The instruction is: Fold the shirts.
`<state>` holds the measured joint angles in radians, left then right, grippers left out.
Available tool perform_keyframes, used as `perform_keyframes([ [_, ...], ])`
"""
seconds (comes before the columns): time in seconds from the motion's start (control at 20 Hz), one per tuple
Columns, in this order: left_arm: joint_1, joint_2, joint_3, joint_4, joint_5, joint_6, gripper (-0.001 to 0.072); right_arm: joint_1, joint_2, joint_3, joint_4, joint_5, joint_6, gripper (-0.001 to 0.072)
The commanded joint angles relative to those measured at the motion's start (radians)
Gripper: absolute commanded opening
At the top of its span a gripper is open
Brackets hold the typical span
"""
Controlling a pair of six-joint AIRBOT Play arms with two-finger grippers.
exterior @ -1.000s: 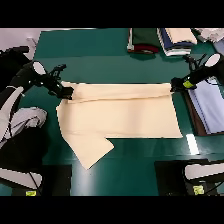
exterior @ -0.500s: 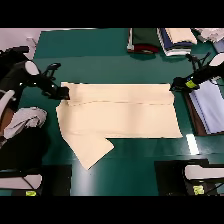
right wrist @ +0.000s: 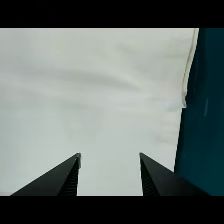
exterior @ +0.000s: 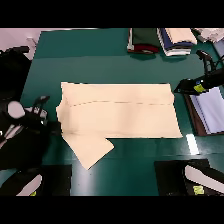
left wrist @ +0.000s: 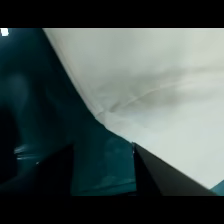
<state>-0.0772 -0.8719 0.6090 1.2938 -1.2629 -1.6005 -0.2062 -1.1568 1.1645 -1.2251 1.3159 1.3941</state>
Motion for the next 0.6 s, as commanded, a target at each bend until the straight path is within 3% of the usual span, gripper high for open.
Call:
perform_keyframes([
  [0.0,0.001,0.07,-0.175,-0.148,0.076,-0.022,0.0427,0.0,0.039,-0.027,0.004,0.003,0.0,0.0433],
  [0.5,-0.1,0.069,-0.283,-0.445,0.33,0.04,0.0416,-0.005,0.039,-0.027,0.053,0.045,-0.001,0.0433],
  [0.55,-0.1,0.069,-0.271,-0.443,0.304,0.057,0.0126,-0.006,0.039,-0.029,0.044,0.071,-0.01,0.0432],
])
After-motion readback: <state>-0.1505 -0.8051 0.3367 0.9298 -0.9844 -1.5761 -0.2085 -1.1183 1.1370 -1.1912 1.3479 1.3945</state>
